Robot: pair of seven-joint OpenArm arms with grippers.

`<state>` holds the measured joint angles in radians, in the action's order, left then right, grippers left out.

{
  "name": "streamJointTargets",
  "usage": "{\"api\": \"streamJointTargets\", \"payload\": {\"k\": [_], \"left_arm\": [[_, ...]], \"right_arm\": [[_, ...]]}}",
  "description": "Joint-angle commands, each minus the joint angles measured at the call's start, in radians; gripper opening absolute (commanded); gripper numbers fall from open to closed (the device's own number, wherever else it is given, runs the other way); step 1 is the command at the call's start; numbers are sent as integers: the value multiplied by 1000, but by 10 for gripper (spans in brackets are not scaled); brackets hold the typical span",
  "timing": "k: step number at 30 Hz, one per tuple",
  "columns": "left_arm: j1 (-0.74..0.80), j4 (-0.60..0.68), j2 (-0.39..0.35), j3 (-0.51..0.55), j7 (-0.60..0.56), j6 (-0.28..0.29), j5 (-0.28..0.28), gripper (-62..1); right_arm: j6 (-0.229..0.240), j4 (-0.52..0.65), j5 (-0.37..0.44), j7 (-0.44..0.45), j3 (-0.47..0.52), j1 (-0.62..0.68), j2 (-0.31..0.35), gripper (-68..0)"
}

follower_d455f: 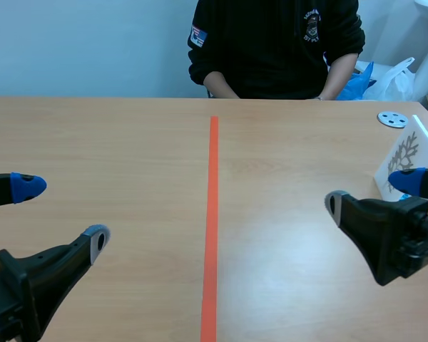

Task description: Sort the leaf by its shape. The table is split by an orange tape line. A compound leaf with several leaflets goes to the left side, a simple leaf with one blade goes to the right side. Return to the home posture when a red brick is placed on the table.

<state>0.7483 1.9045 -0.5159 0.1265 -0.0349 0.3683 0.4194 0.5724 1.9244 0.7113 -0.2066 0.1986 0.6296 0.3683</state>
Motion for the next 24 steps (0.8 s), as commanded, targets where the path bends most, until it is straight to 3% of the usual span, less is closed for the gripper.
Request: {"api": "streamJointTargets", "payload": {"k": [1,4,24], "left_arm": [[-4,23,0,-4,-18,1,7,14],[-4,23,0,-4,-18,1,7,14],[-3,23,0,-4,-8,1,7,14]], "right_arm": [[-3,1,-8,26,-14,-12,3,4],[-8,1,-36,38,-43,-12,3,4],[-14,1,-39,56,-47,-12,3,4]]}}
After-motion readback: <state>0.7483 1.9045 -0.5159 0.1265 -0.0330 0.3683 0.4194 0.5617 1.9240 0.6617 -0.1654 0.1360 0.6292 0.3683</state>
